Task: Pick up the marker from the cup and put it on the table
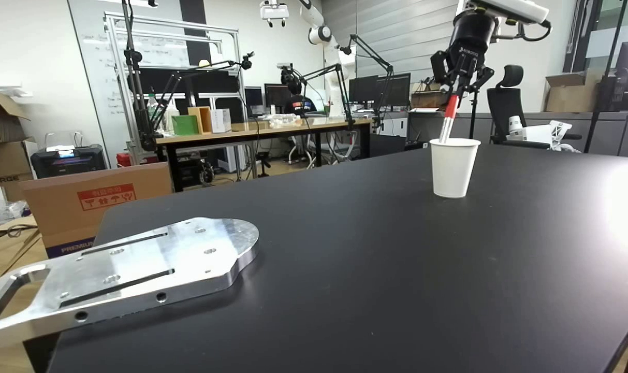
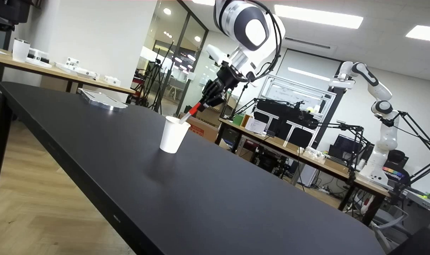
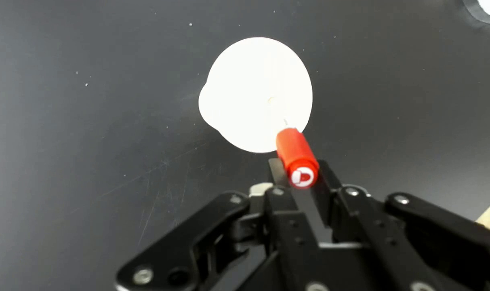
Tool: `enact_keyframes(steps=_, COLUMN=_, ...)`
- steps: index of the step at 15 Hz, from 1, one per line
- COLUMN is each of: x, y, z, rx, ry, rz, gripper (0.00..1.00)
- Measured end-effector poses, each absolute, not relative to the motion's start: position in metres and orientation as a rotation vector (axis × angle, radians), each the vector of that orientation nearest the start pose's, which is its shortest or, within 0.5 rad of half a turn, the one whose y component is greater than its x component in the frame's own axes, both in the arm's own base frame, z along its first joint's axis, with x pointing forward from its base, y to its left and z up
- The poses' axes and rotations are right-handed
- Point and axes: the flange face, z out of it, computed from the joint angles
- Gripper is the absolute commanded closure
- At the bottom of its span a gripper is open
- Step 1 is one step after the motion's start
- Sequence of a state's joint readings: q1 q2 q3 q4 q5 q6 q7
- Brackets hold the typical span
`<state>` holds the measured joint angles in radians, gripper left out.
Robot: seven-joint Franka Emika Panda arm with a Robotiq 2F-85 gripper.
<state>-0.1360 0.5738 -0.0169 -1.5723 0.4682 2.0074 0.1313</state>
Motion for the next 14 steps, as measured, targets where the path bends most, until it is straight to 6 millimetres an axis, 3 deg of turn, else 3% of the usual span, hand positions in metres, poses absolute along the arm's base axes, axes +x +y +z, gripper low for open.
enact_keyframes(steps=9, x=0.657, y=-0.099, z=0.410, rx=-2.643, ry=0.698, rz=-0.030, gripper=0.95)
enact_keyframes(steps=11, x=0.653, y=-0.113, z=0.425, rx=-2.640, ry=0.734, rz=-0.107, gripper=0.95)
enact_keyframes(steps=14, x=0.654, y=-0.138, z=0.427, rx=-2.635, ry=0.808, rz=-0.264, gripper=0.95)
